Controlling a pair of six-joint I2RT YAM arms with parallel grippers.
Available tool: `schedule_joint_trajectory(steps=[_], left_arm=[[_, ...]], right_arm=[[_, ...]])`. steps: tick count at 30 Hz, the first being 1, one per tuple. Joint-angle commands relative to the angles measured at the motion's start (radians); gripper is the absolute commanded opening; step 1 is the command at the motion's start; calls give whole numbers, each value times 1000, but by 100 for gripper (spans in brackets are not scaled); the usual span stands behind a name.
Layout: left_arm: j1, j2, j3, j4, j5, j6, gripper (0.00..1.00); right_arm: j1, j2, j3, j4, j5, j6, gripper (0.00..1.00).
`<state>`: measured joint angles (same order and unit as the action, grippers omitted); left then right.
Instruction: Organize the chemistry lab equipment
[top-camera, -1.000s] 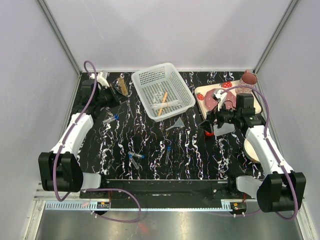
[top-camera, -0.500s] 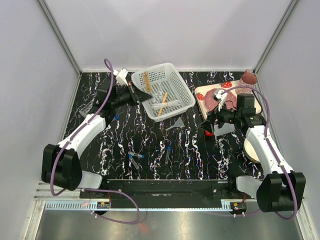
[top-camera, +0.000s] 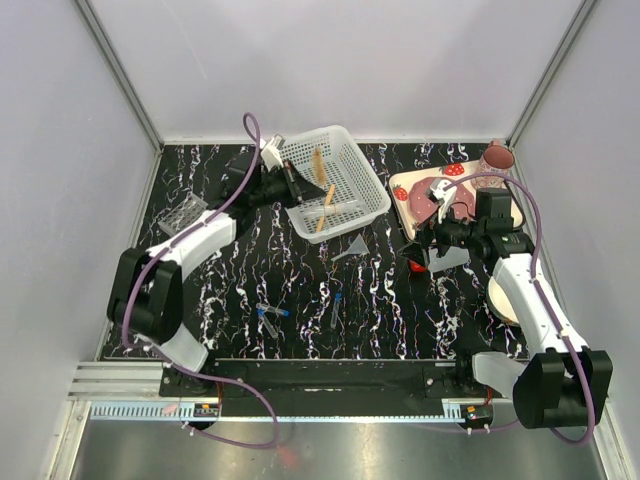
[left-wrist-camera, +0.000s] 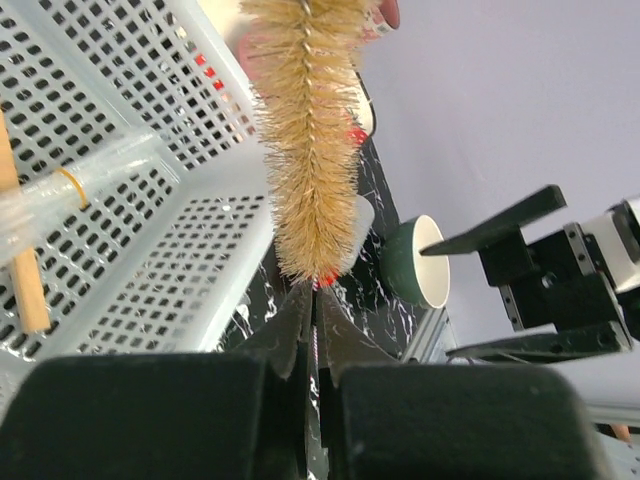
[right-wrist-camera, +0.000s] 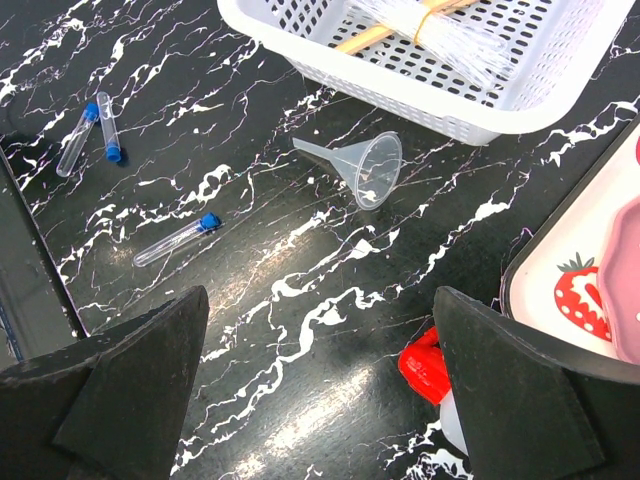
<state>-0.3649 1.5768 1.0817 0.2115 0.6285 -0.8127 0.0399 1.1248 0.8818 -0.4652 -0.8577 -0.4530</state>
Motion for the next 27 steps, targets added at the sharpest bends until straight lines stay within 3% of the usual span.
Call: schedule_joint_trajectory(steps=[1, 7, 11, 12, 13, 15, 16, 19, 23, 27], left_arm=[[-3, 83, 140, -12, -50, 35, 0], [-2, 251, 335, -205, -116, 93, 0], [-2, 342, 484, -403, -213, 130, 15], [-2, 354, 513, -435, -233, 132, 21], [-2, 356, 524, -451, -248, 138, 35], [-2, 348, 555, -495, -311, 156, 49], [0, 341, 563, -509, -326, 177, 66], [1, 269, 551, -528, -392, 219, 99], [11, 117, 474, -523, -472, 286, 99], [62, -99, 304, -531, -486, 352, 99]], right_arm=[[-6, -23, -3, 3, -26, -18, 100], [-11, -20, -4, 2, -26, -16, 100], [-20, -14, -7, 3, -30, -18, 100], [-23, -13, -7, 2, -32, -15, 100], [-25, -10, -7, 3, -33, -15, 100], [-32, -5, -9, 3, -37, -13, 100], [-34, 0, -9, 3, -41, -13, 100], [-34, 3, -12, 2, -52, -7, 100], [-35, 7, -4, 0, -41, -7, 100], [-34, 9, 42, -39, -37, -7, 100]])
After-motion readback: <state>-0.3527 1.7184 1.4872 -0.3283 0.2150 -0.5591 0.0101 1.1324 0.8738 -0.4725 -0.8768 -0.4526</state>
